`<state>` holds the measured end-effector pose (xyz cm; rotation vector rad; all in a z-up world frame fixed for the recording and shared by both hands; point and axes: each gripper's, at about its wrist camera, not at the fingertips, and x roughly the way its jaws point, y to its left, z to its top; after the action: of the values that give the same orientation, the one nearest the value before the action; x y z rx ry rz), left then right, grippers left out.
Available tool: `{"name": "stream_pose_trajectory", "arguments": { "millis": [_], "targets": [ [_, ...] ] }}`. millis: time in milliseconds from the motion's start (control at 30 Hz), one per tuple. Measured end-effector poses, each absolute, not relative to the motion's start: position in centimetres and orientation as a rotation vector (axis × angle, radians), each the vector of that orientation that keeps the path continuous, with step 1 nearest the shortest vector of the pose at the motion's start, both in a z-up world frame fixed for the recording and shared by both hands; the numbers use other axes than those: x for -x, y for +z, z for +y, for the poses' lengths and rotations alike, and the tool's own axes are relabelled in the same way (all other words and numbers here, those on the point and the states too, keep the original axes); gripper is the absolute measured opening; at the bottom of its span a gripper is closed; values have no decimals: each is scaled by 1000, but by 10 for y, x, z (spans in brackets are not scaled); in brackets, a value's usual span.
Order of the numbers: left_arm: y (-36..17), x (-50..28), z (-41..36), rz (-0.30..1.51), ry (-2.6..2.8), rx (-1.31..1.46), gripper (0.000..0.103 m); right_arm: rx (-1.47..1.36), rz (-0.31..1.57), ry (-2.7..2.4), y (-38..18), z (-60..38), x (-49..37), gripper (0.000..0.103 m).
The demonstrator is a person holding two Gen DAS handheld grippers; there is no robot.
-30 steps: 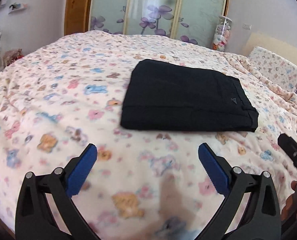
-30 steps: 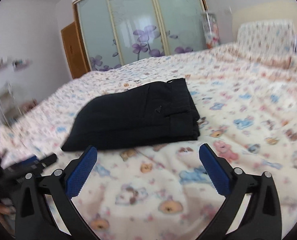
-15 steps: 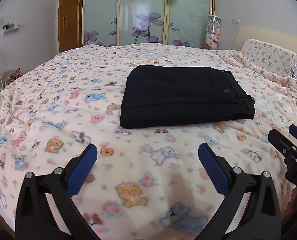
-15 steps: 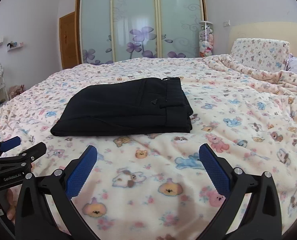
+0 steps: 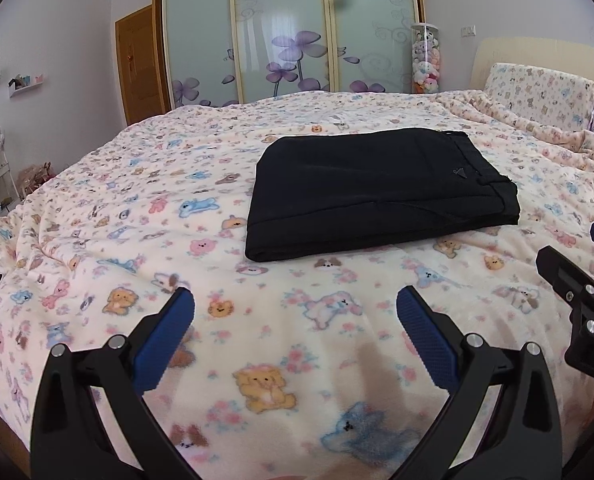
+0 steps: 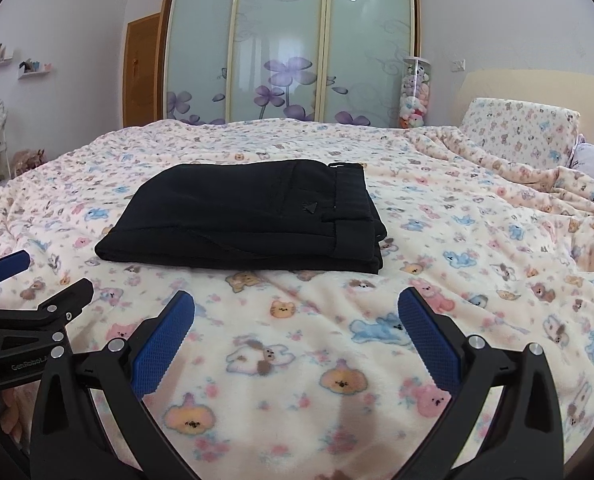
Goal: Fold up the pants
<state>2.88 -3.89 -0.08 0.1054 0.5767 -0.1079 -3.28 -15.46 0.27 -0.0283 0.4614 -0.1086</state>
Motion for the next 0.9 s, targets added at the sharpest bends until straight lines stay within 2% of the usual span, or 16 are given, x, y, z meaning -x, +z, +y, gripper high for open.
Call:
{"name": "stream_pose_trajectory", "arguments": {
  "millis": [900],
  "targets": [
    [-4, -28, -43, 582, -98, -130, 101, 5, 481, -134, -1, -162, 30, 102]
  ]
}}
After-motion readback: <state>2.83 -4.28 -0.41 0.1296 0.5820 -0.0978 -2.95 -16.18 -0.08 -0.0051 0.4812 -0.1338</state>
